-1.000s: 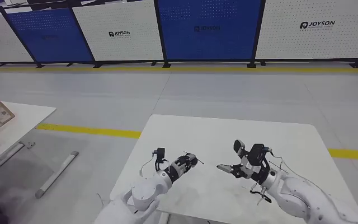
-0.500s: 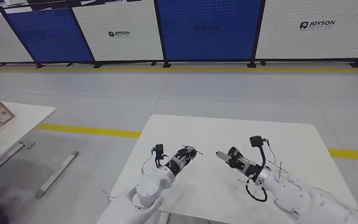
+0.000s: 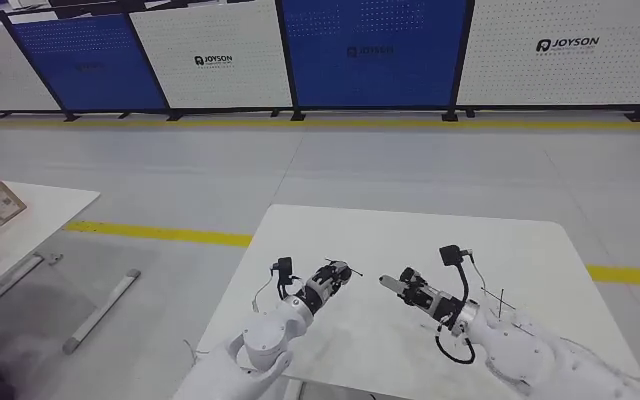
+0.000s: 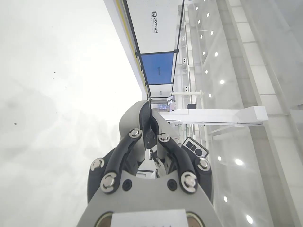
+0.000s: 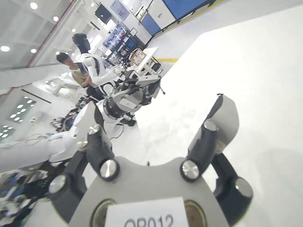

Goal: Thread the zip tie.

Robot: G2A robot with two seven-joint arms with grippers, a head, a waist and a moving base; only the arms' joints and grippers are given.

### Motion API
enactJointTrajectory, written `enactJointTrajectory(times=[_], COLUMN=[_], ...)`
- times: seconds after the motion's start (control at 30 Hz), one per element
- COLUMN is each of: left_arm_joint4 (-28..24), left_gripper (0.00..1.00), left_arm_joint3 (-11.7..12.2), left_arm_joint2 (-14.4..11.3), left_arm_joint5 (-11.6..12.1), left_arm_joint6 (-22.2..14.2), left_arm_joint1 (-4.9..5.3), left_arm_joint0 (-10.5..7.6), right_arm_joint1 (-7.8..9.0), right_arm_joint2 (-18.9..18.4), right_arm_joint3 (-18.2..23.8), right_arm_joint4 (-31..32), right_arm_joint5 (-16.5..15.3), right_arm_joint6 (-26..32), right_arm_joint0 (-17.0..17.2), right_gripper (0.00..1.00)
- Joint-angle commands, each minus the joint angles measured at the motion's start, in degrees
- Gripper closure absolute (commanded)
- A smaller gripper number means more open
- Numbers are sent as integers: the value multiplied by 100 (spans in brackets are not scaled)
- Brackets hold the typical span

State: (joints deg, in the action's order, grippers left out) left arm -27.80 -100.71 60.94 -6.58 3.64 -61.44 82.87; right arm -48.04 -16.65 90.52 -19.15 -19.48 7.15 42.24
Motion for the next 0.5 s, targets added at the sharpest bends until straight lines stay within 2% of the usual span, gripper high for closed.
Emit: enactJointTrajectory(times=[0.0,0.03,0.17,0.3,0.47], left_arm_joint4=[0,0,0,0,90], left_gripper=[100,100,100,100,100], left_arm_joint3=[0,0,0,0,41], left_arm_joint2=[0,0,0,0,-4], left_arm_joint5=[0,0,0,0,22], left_arm_joint6=[0,0,0,0,-68], left_arm_joint1=[0,0,0,0,-2], left_arm_joint0=[0,0,0,0,18], right_arm_joint1=[-14,-26,-218,-554,-581], right_arm_joint2=[-388,-632,-1080,-1168,-1178], right_arm_joint3=[-13,-235,-707,-1320,-1349], right_arm_joint4=[-857,-1003,-1171,-1274,-1278], right_arm_joint5=[0,0,0,0,0], right_arm_joint6=[806,1136,1840,2463,2498], right_arm_joint0=[143,244,552,556,550], right_gripper=[0,0,0,0,0])
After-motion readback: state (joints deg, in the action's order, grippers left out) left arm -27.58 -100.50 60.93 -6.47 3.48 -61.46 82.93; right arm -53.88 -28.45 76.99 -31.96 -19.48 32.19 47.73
